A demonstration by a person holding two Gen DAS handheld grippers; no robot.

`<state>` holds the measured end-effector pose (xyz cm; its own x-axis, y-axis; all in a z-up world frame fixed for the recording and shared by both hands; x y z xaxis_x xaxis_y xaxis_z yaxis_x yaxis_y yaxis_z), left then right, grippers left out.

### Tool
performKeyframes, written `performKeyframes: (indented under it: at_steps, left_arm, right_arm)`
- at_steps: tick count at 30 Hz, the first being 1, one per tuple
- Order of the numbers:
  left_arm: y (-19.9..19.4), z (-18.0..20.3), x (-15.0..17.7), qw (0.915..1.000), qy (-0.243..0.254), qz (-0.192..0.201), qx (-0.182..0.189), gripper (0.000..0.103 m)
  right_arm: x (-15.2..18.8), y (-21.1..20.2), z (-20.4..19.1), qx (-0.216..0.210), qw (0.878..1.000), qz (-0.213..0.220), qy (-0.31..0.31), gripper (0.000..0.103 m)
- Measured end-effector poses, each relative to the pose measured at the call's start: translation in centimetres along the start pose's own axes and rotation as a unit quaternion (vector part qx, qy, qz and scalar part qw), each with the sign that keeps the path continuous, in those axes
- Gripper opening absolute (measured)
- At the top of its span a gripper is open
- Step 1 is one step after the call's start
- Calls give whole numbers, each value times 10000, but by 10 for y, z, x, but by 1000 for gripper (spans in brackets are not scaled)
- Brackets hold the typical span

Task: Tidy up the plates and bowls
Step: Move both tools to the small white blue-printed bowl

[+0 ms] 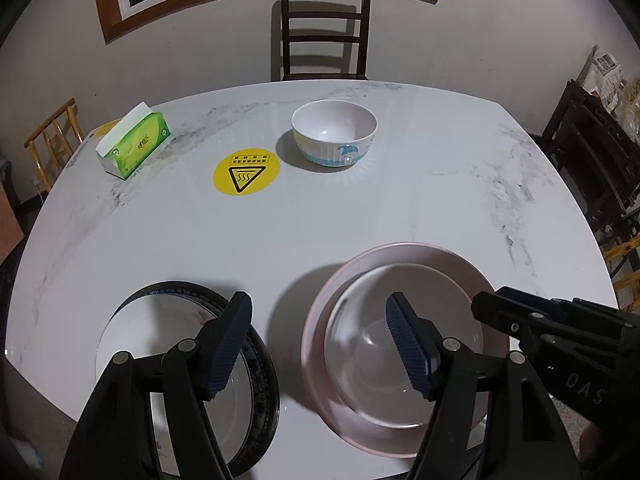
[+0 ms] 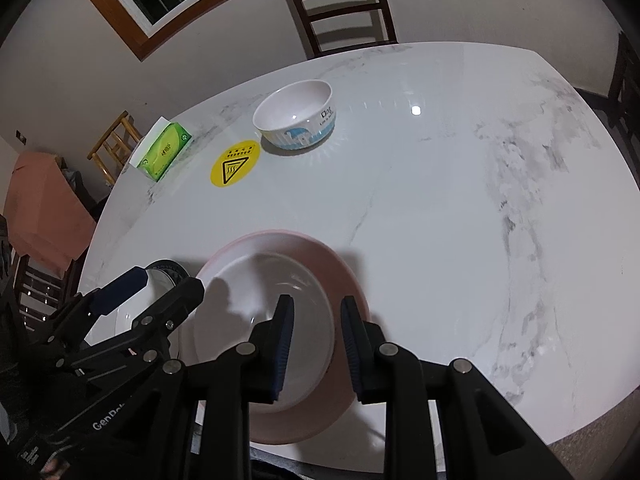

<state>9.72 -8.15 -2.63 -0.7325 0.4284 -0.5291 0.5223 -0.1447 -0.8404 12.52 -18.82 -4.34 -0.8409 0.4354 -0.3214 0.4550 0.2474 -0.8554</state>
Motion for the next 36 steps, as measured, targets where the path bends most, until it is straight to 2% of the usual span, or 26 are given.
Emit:
performKeyframes:
  at_steps: [8,19,30,36]
  left_arm:
    - [9,-10,-6,9999,1,-78,-93,67]
    - [29,-26,-23,9995,24,-264,-153,67]
    - [66,-59,-55,9979,-380,-510,120,67]
    - [84,-73,-75,9963,-643,-513,245,65]
  right_arm:
    - [-20,0,-3,74,9998,89,-181,25]
    - [-59,16,-6,-52,9997,117,-231,25]
    - [-108,44,-3,-52,9995,53,-309,25]
    - [-137,60,-8,-389,9990,19,-201,25]
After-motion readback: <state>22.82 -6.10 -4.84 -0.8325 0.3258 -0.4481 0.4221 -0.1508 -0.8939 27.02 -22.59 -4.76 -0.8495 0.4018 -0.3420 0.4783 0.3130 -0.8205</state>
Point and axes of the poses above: each gripper's, at about its wrist camera, not at the fingertips, and y roughly the way its jaws point, z to its right, x to its underside, the point moved 5 cm from there along y, roughly the way its jaws point, and after that the axes turned 14 degrees about y, right-handed, at the moved point
